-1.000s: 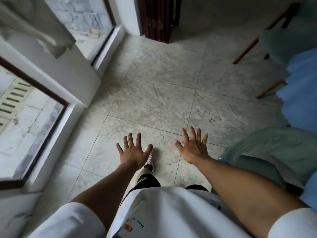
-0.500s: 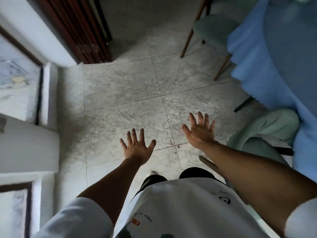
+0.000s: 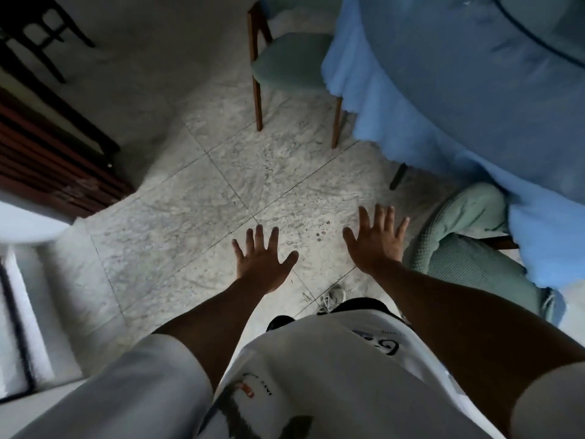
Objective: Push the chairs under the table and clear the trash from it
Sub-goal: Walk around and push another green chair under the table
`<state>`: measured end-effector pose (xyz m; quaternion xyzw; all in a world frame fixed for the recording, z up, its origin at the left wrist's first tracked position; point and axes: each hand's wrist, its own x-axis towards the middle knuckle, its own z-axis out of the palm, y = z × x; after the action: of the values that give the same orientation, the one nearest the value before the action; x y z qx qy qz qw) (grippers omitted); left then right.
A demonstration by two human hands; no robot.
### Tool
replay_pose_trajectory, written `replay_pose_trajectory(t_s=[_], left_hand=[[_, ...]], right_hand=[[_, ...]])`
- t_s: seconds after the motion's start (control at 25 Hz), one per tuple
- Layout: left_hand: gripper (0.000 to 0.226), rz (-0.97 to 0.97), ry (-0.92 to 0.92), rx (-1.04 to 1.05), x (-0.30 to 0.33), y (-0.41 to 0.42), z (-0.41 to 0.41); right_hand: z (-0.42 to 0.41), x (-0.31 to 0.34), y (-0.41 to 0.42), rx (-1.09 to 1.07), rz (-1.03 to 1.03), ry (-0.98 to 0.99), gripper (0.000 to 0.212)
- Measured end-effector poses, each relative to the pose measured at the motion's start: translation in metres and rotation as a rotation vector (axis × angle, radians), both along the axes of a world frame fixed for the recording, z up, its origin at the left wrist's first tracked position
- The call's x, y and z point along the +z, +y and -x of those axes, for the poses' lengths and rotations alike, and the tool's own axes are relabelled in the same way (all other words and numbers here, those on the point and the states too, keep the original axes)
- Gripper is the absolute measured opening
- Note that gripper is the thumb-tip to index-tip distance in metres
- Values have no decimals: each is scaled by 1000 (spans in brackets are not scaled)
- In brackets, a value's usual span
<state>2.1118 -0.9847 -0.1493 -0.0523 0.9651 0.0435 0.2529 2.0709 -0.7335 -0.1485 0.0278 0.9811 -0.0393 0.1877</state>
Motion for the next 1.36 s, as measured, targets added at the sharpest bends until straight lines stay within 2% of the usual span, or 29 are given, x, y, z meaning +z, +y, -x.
replay_pose_trajectory(t_s=[0.16, 0.44, 0.64, 0.76, 0.92, 1.12, 1.36], left_hand=[[88, 25, 8, -160, 11, 49, 86], [85, 37, -28, -601, 8, 151, 187], [83, 11, -58, -923, -8, 237, 244], [84, 6, -106, -1191, -21, 293, 274], [84, 4, -103, -1597, -31, 369, 296], [82, -43, -89, -1939, -36, 440, 301], [84, 3, -24, -2324, -52, 494, 282]], right_hand=[[44, -4, 49, -210, 51, -3, 77], [57, -18, 115, -566, 107, -9, 76], [53, -33, 144, -896, 141, -39, 71], [51, -43, 152, -1163, 172, -63, 70], [56, -46, 145, -1523, 201, -27, 69], [75, -48, 125, -1968, 300, 88, 67], [97, -58, 107, -2230, 319, 200, 65]])
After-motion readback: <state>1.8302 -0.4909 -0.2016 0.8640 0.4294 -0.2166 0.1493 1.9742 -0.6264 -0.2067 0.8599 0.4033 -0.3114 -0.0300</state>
